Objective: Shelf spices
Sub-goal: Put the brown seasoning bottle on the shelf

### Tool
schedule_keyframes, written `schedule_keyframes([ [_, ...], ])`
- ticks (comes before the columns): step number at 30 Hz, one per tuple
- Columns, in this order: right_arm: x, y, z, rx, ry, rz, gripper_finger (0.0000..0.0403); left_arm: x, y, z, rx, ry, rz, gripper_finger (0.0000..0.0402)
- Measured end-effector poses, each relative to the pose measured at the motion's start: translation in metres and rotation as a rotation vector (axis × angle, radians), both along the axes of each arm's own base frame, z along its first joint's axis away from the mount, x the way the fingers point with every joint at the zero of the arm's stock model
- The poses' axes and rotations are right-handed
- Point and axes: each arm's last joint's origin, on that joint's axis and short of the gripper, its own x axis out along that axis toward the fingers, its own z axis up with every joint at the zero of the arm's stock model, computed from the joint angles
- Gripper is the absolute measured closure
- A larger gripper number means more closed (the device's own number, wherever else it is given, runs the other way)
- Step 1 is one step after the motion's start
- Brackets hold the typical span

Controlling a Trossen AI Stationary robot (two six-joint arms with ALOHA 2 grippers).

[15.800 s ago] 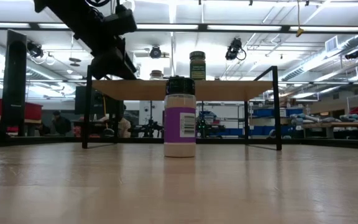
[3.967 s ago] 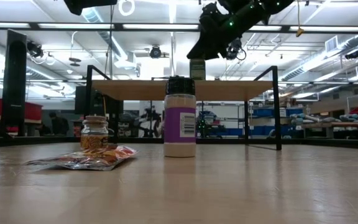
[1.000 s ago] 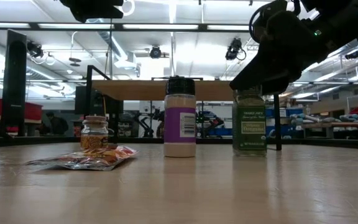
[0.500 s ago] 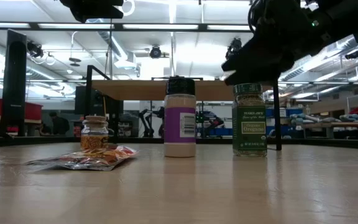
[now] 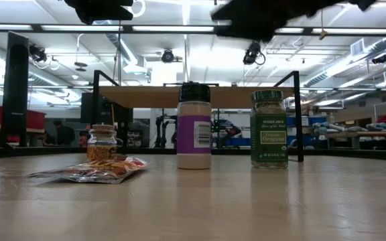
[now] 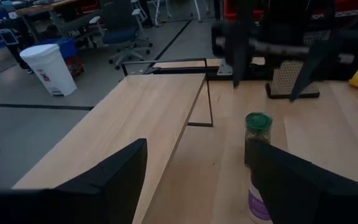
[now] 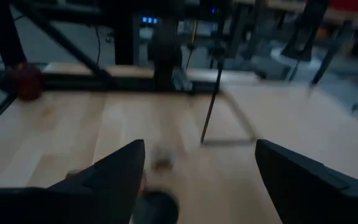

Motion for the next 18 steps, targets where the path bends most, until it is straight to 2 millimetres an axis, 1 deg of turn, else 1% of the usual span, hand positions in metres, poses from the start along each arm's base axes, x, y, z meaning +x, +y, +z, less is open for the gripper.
schedule_keyframes([
  [4,0.009,0.002,0.028,-0.039,-0.041,0.006,0.0099,0.000,0.000,0.000,-0.022,-0.004,0.006,0.0120],
  [9,0.016,0.004,0.057,-0.140,0.011,0.023,0.0099,-0.002,0.001,-0.007,-0.049,0.049,0.018,0.0119],
  [11,0.018,0.005,0.073,-0.185,0.004,0.029,0.0099,-0.003,0.000,-0.010,-0.068,0.075,0.002,0.0119],
  [15,0.021,0.004,0.110,-0.288,-0.063,0.031,0.0099,-0.003,-0.002,-0.015,-0.136,0.129,-0.082,0.0119],
  [18,0.021,0.004,0.135,-0.352,-0.122,0.026,0.0099,-0.001,-0.005,-0.024,-0.183,0.202,-0.116,0.0119],
])
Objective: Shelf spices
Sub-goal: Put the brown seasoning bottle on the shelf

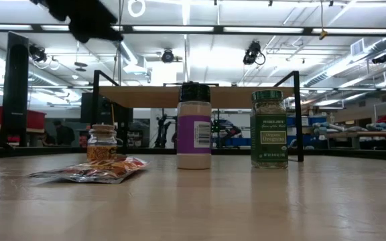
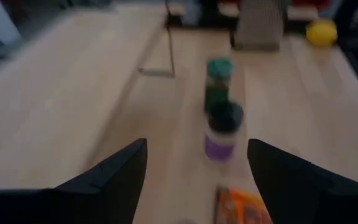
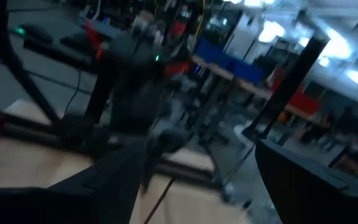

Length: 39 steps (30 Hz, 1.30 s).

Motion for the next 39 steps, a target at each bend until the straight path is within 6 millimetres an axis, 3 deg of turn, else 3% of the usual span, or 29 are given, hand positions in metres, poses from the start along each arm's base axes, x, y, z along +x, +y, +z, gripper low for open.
schedule_keyframes([
  [3,-0.001,0.000,0.010,-0.029,-0.022,0.000,0.0099,0.006,-0.004,-0.012,-0.051,0.081,-0.010,0.0119],
  [10,-0.001,-0.001,0.003,-0.059,0.054,-0.008,0.0098,0.024,-0.013,-0.048,-0.088,0.293,-0.061,0.0119],
  [18,-0.001,-0.002,0.000,-0.076,0.085,-0.054,0.0098,0.039,-0.001,-0.071,-0.077,0.402,0.027,0.0119],
  [26,-0.001,-0.002,-0.001,-0.098,0.102,-0.053,0.0098,0.040,0.012,-0.082,-0.117,0.492,0.115,0.0119],
  [39,0.000,-0.004,-0.001,-0.098,0.103,-0.058,0.0098,0.044,0.011,-0.090,-0.156,0.533,0.089,0.0119],
])
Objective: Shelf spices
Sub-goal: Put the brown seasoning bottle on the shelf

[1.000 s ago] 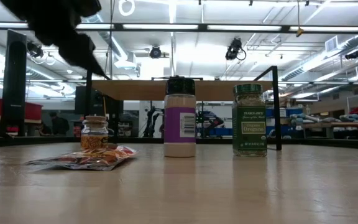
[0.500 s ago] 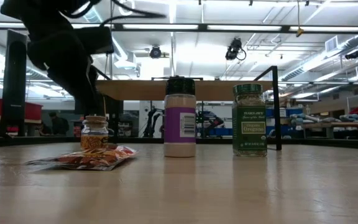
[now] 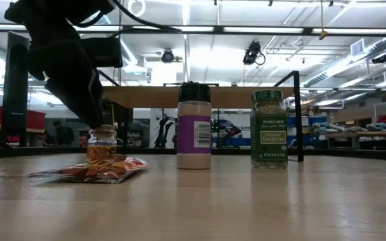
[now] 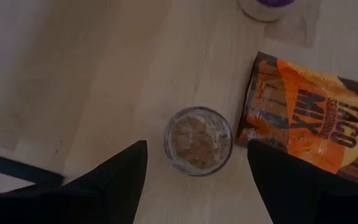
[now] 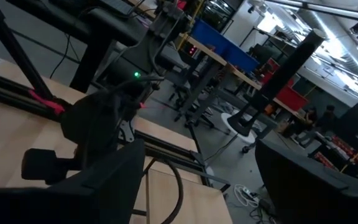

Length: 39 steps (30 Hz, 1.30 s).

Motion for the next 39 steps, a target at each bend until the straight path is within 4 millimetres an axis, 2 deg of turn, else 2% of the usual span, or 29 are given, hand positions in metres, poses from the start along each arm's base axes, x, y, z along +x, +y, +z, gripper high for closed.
schedule_keyframes([
  [6,0.000,0.000,0.000,0.000,0.000,0.000,0.0098,0.004,-0.001,-0.007,-0.007,0.022,-0.010,0.0119],
  [16,0.000,0.000,0.000,0.000,0.000,0.000,0.0098,0.009,0.003,-0.007,-0.003,-0.013,-0.006,0.0121],
  [26,0.000,0.000,0.000,0.001,-0.003,0.000,0.0099,0.010,0.004,-0.007,-0.018,-0.020,-0.011,0.0154],
  [39,0.000,0.000,0.000,0.003,-0.008,0.002,0.0099,0.017,0.001,-0.028,-0.022,0.068,-0.042,0.0160],
])
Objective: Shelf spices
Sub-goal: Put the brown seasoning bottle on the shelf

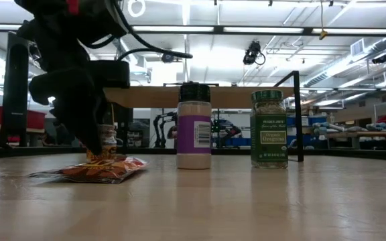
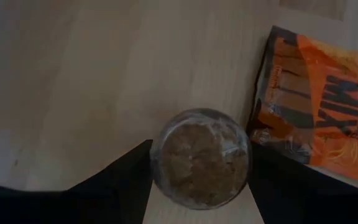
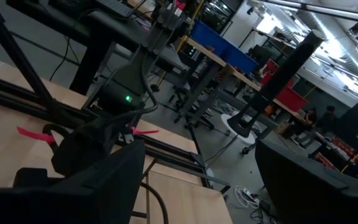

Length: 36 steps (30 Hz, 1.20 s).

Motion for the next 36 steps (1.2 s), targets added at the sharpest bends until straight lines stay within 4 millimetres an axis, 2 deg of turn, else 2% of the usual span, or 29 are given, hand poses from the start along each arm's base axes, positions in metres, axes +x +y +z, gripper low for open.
schedule_keyframes([
  [4,0.000,0.000,0.000,0.000,0.000,0.000,0.0099,0.002,-0.001,0.001,-0.012,-0.016,-0.019,0.0177],
  [9,0.000,0.000,0.000,0.000,0.000,0.000,0.0099,0.003,-0.001,0.001,-0.017,-0.027,-0.043,0.0222],
  [16,0.000,0.000,0.000,0.000,0.001,0.000,0.0099,0.006,0.000,0.007,-0.013,-0.017,-0.065,0.0226],
  [21,0.000,0.000,0.000,-0.001,0.001,0.000,0.0099,0.018,-0.003,0.037,0.018,-0.001,-0.117,0.0226],
  [28,0.000,0.001,0.000,-0.001,0.003,0.002,0.0099,0.027,-0.003,0.095,0.188,0.075,-0.220,0.0226],
  [36,-0.001,0.005,0.000,-0.016,0.007,0.018,0.0099,0.030,0.017,0.161,0.363,0.109,-0.331,0.0226],
])
